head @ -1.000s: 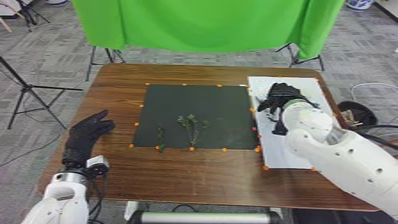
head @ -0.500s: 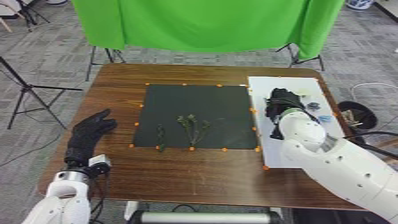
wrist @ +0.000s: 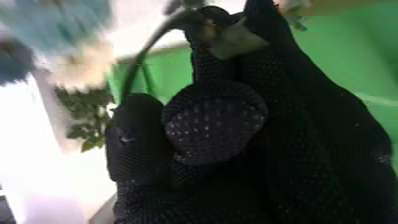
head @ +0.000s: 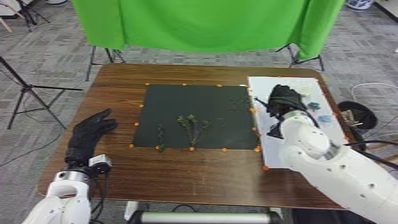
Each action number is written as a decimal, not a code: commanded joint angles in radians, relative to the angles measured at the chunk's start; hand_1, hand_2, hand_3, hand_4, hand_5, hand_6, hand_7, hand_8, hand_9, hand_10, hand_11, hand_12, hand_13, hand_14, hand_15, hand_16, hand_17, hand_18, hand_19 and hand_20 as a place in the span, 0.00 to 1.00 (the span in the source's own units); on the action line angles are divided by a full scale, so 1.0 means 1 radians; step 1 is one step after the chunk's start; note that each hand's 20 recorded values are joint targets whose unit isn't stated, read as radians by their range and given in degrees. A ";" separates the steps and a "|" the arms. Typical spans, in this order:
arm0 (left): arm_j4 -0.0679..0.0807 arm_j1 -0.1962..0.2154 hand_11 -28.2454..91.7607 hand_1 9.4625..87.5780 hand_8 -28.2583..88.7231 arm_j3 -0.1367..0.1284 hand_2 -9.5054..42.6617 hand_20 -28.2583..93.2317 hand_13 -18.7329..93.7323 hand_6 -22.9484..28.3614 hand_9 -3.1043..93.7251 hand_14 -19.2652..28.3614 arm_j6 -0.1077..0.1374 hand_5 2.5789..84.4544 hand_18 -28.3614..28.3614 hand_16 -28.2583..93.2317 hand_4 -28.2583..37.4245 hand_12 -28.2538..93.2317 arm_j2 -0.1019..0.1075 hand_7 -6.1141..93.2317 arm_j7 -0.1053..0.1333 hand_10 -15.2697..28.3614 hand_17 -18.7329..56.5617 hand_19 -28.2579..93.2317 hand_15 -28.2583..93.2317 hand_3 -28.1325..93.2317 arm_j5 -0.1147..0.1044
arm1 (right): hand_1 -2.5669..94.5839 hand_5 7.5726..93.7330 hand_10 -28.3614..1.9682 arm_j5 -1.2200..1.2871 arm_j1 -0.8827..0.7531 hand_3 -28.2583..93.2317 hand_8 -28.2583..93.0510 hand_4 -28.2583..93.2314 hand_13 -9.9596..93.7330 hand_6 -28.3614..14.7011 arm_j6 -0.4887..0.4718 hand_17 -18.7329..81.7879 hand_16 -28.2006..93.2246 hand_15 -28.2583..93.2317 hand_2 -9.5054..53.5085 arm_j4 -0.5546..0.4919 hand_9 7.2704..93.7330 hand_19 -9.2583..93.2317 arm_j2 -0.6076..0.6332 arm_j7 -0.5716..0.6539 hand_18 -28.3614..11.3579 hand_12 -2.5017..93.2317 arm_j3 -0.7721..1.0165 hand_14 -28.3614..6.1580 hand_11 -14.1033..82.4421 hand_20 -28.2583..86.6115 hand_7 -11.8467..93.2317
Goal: Arrange flowers
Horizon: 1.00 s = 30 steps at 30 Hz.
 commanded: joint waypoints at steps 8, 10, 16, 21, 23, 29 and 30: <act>-0.004 0.018 0.41 0.22 0.18 -0.001 0.14 0.38 0.54 0.49 0.57 0.75 -0.018 0.57 0.70 0.21 0.06 0.33 0.004 0.20 -0.014 0.67 0.39 0.27 0.43 0.84 0.008 | 0.65 0.89 0.61 -0.070 -0.011 0.73 0.29 0.13 1.00 0.61 -0.033 0.93 0.42 0.69 0.00 -0.197 1.00 0.94 -0.110 -0.041 0.59 0.31 -0.097 0.81 0.39 0.53 0.27; -0.005 0.018 0.41 0.21 0.18 -0.001 0.14 0.38 0.54 0.49 0.57 0.75 -0.017 0.57 0.70 0.21 0.06 0.33 0.004 0.20 -0.014 0.67 0.39 0.27 0.43 0.84 0.009 | 0.66 0.89 0.61 -0.079 -0.012 0.72 0.29 0.13 1.00 0.61 -0.046 0.93 0.42 0.69 0.00 -0.186 1.00 0.93 -0.127 -0.041 0.60 0.31 -0.115 0.81 0.39 0.53 0.27; -0.007 0.025 0.41 0.21 0.18 -0.002 0.14 0.38 0.54 0.49 0.56 0.75 -0.019 0.57 0.70 0.21 0.06 0.33 0.001 0.20 -0.016 0.66 0.39 0.27 0.43 0.84 0.010 | 0.66 0.89 0.61 -0.058 -0.022 0.72 0.30 0.13 1.00 0.61 -0.084 0.93 0.42 0.69 0.00 -0.122 1.00 0.93 -0.170 -0.022 0.60 0.31 -0.145 0.81 0.39 0.53 0.27; -0.010 0.031 0.41 0.21 0.18 -0.006 0.14 0.38 0.54 0.49 0.56 0.75 -0.020 0.57 0.70 0.21 0.06 0.33 0.001 0.20 -0.018 0.67 0.39 0.27 0.43 0.84 0.009 | 0.66 0.89 0.60 -0.019 -0.031 0.72 0.29 0.14 1.00 0.61 -0.097 0.93 0.41 0.68 0.00 -0.082 1.00 0.92 -0.183 0.005 0.61 0.31 -0.137 0.81 0.39 0.53 0.27; -0.011 0.034 0.41 0.21 0.18 -0.008 0.14 0.38 0.54 0.49 0.57 0.75 -0.017 0.57 0.70 0.21 0.06 0.33 0.000 0.20 -0.019 0.67 0.39 0.27 0.43 0.84 0.007 | 0.66 0.89 0.60 -0.006 -0.032 0.72 0.29 0.14 1.00 0.61 -0.103 0.94 0.41 0.68 0.00 -0.077 1.00 0.92 -0.183 0.016 0.61 0.31 -0.128 0.81 0.39 0.53 0.27; -0.012 0.038 0.41 0.21 0.18 -0.011 0.13 0.38 0.54 0.49 0.56 0.75 -0.020 0.57 0.70 0.21 0.07 0.33 0.001 0.20 -0.022 0.67 0.39 0.27 0.43 0.84 0.005 | 0.65 0.89 0.60 0.010 -0.057 0.72 0.29 0.14 1.00 0.61 -0.096 0.94 0.41 0.68 0.00 -0.076 1.00 0.91 -0.184 0.038 0.61 0.30 -0.087 0.80 0.39 0.53 0.27; -0.012 0.039 0.41 0.21 0.18 -0.012 0.13 0.38 0.54 0.49 0.56 0.75 -0.021 0.57 0.70 0.21 0.07 0.33 0.001 0.20 -0.023 0.67 0.39 0.27 0.43 0.84 0.006 | 0.65 0.89 0.60 0.016 -0.060 0.72 0.29 0.14 1.00 0.61 -0.096 0.94 0.41 0.68 0.00 -0.078 1.00 0.91 -0.186 0.042 0.61 0.30 -0.081 0.80 0.39 0.53 0.27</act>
